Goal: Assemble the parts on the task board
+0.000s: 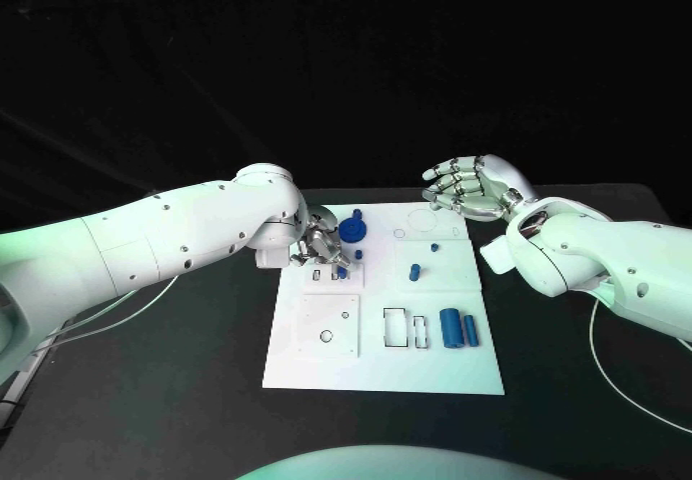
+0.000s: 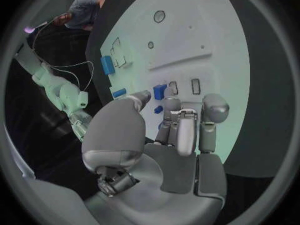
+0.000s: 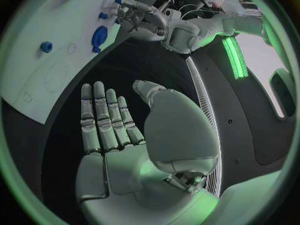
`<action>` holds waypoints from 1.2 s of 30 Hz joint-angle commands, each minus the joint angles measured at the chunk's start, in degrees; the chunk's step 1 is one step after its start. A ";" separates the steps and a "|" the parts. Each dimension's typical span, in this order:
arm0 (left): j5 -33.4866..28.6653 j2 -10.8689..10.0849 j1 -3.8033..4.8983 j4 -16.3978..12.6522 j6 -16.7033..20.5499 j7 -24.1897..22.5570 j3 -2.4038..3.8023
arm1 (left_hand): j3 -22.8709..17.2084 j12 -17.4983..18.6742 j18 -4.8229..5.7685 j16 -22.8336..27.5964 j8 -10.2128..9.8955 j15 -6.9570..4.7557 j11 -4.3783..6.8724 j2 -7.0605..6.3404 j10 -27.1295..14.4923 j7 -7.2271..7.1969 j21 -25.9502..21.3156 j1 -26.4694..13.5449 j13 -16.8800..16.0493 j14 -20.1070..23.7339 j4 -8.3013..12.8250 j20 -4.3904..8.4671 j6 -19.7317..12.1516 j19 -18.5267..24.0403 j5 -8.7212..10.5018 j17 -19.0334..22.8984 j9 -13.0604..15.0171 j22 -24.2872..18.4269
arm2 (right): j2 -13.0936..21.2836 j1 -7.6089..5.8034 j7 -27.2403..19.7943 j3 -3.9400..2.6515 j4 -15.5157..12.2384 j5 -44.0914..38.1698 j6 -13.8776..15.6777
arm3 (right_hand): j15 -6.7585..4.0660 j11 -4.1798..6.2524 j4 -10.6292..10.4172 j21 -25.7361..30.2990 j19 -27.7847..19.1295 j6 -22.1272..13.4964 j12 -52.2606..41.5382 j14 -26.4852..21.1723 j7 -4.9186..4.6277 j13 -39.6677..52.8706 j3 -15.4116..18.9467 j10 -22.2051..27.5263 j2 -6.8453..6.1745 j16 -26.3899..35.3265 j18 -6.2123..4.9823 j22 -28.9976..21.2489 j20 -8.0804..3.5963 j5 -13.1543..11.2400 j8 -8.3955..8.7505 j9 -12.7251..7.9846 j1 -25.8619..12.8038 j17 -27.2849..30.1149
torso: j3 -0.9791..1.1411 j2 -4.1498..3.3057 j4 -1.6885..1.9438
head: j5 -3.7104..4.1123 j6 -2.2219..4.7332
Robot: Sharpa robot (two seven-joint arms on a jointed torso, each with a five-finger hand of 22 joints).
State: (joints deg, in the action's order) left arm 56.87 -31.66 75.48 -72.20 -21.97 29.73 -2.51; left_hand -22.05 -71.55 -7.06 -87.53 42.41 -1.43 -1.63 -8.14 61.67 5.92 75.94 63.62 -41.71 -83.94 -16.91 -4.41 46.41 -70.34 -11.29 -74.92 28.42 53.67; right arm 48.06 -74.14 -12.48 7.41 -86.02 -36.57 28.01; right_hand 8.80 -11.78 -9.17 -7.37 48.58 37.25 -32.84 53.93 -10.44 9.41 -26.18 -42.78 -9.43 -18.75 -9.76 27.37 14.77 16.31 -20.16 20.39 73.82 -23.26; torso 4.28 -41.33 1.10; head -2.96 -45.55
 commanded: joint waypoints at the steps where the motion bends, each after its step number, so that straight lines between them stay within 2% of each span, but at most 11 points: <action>1: -0.13 0.24 -0.01 0.01 -1.02 0.15 -0.01 | 0.42 -0.15 0.31 -0.18 0.36 -0.45 0.01 0.01 0.27 -0.22 0.33 -0.54 -0.12 -3.38 0.03 0.12 0.24 -0.39 0.30 -6.46 0.06 0.11 | -0.06 0.02 -0.43 -0.01 0.03 -0.14 -0.69 | 0.06 -0.22 0.23 0.26 -0.12 -0.36 0.09 -0.29 -5.38 -0.04 0.06 0.14 0.01 0.29 -0.49 -0.05 0.21 0.33 -0.38 -0.06 -0.46 0.05 | 0.03 -0.01 0.04 | -0.05 0.12; 7: -0.16 0.32 -0.01 0.16 -1.18 0.17 -0.02 | 0.36 -0.32 0.33 -0.18 0.45 -0.50 0.11 0.19 0.56 -0.36 0.41 -0.24 -0.56 -3.40 0.19 0.14 0.32 -0.48 0.20 -6.49 0.20 0.27 | -0.12 0.02 -0.42 -0.01 0.07 -0.16 -0.82 | 0.07 -0.23 0.24 0.31 -0.14 -0.37 0.08 -0.31 -5.39 -0.09 0.09 0.15 -0.01 0.34 -0.49 -0.11 0.22 0.33 -0.39 -0.07 -0.48 0.07 | 0.04 -0.03 -0.01 | -0.04 -0.02; 11: -0.32 0.40 -0.03 0.38 -1.41 0.19 -0.07 | -0.15 -0.44 0.32 -0.17 0.61 -0.71 0.34 0.96 0.83 -0.60 0.43 1.13 -0.96 -3.42 0.31 0.29 0.32 -0.46 0.01 -6.52 0.59 0.25 | -0.17 0.02 -0.40 0.00 0.12 -0.19 -0.95 | 0.08 -0.24 0.25 0.36 -0.15 -0.38 0.06 -0.32 -5.40 -0.13 0.10 0.16 -0.01 0.38 -0.50 -0.16 0.24 0.33 -0.40 -0.08 -0.49 0.10 | 0.05 -0.01 -0.10 | -0.02 -0.11; 17: -0.39 0.58 -0.09 0.53 -1.63 0.08 -0.15 | -0.56 -0.43 0.34 -0.15 0.70 -0.82 0.46 1.12 0.91 -0.71 0.48 2.58 -1.19 -3.43 0.41 0.39 0.23 -0.49 -0.04 -6.56 0.91 0.35 | -0.19 0.02 -0.35 0.02 0.14 -0.20 -1.10 | 0.09 -0.24 0.25 0.39 -0.16 -0.37 0.05 -0.33 -5.40 -0.15 0.11 0.16 0.01 0.41 -0.50 -0.20 0.25 0.33 -0.42 -0.08 -0.52 0.11 | 0.06 -0.05 -0.02 | 0.14 -0.22; 22: -0.64 0.64 -0.12 0.57 -1.34 -0.28 -0.20 | -2.29 -0.37 0.34 -0.12 0.84 -1.06 0.72 1.72 1.00 -0.99 0.52 6.16 -1.54 -3.45 1.11 0.57 0.03 -0.49 -0.12 -6.58 1.40 0.42 | -0.19 0.03 -0.36 0.02 0.14 -0.20 -1.15 | 0.09 -0.25 0.24 0.41 -0.17 -0.37 0.04 -0.33 -5.41 -0.17 0.12 0.16 0.01 0.43 -0.50 -0.22 0.26 0.33 -0.42 -0.09 -0.53 0.12 | 0.04 0.01 0.01 | 0.22 -0.24; 25: -1.39 0.58 -0.13 0.60 -0.97 -0.60 -0.21 | -6.30 -0.19 0.32 -0.16 1.01 -1.44 1.11 2.47 1.20 -1.38 0.55 11.38 -1.92 -3.54 3.80 0.86 -0.37 -0.48 -0.23 -6.85 1.91 0.45 | -0.19 0.03 -0.36 0.03 0.14 -0.20 -1.17 | 0.09 -0.25 0.24 0.41 -0.17 -0.37 0.04 -0.33 -5.41 -0.17 0.12 0.16 0.01 0.43 -0.50 -0.22 0.26 0.33 -0.42 -0.09 -0.53 0.12 | 0.04 0.04 0.02 | 0.23 -0.27; 27: -2.47 0.47 -0.13 0.59 -0.54 -0.87 -0.21 | -10.04 -0.09 0.37 -0.21 1.46 -1.45 1.10 2.12 1.89 -1.24 0.63 13.45 -2.53 -3.65 5.32 0.96 -0.74 -0.52 -0.13 -7.12 2.61 0.59 | -0.18 0.03 -0.36 0.03 0.14 -0.20 -1.17 | 0.09 -0.25 0.24 0.41 -0.17 -0.37 0.04 -0.33 -5.41 -0.17 0.12 0.16 0.01 0.43 -0.50 -0.22 0.26 0.33 -0.42 -0.09 -0.53 0.12 | 0.04 0.02 0.03 | 0.24 -0.26; 29: -3.72 0.27 -0.14 0.51 -0.32 -1.16 -0.22 | -13.97 -1.13 0.47 -0.19 2.42 -1.38 1.04 1.56 4.01 -1.16 0.93 13.61 -5.22 -3.69 6.21 0.89 -0.79 -0.83 0.01 -7.19 3.68 1.17 | -0.18 0.03 -0.38 0.03 0.13 -0.20 -1.16 | 0.09 -0.25 0.24 0.41 -0.17 -0.37 0.04 -0.33 -5.41 -0.17 0.12 0.16 0.01 0.43 -0.50 -0.22 0.26 0.33 -0.42 -0.09 -0.53 0.12 | 0.04 0.03 0.02 | 0.25 -0.25; 31: -4.83 0.03 -0.14 0.40 -0.14 -1.28 -0.21 | -15.62 -1.61 0.52 -0.16 2.89 -1.39 1.05 1.28 4.72 -1.15 1.06 13.48 -6.26 -3.68 6.75 0.87 -0.82 -0.96 0.22 -7.15 4.18 1.42 | -0.18 0.03 -0.39 0.03 0.14 -0.20 -1.16 | 0.11 -0.26 0.22 0.49 -0.18 -0.36 0.00 -0.33 -5.42 -0.23 0.17 0.16 0.02 0.49 -0.50 -0.32 0.28 0.34 -0.46 -0.10 -0.60 0.16 | 0.05 0.04 0.00 | 0.25 -0.25; 36: -7.70 -0.90 -0.14 -0.14 0.94 -1.39 -0.06 | -16.49 -1.88 0.56 -0.18 3.13 -1.38 1.03 1.15 5.13 -1.13 1.18 13.25 -6.86 -3.72 7.01 0.86 -0.84 -1.10 0.52 -7.23 4.46 1.68 | -0.13 0.03 -0.40 0.03 0.13 -0.20 -1.15 | 0.11 -0.26 0.22 0.49 -0.18 -0.36 0.00 -0.33 -5.42 -0.23 0.17 0.16 0.02 0.49 -0.50 -0.32 0.28 0.34 -0.46 -0.10 -0.60 0.16 | 0.04 0.01 0.07 | 0.30 -0.21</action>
State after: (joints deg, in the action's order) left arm 52.90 -32.41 75.34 -72.05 -21.94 29.25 -2.64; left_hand -31.12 -73.23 -7.08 -87.53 43.41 -2.57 -0.61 -7.10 66.58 5.29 76.87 76.46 -48.49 -84.05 -16.87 -3.59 45.57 -71.16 -10.96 -74.91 29.77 55.31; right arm 47.95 -74.13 -12.47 7.46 -85.89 -36.59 27.50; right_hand 8.79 -11.77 -9.17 -7.15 48.58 37.25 -32.84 53.93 -10.44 9.22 -26.18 -42.79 -9.43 -18.52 -9.76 27.10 14.76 16.31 -20.37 20.34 73.82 -23.14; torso 4.33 -41.32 1.12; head -2.68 -45.79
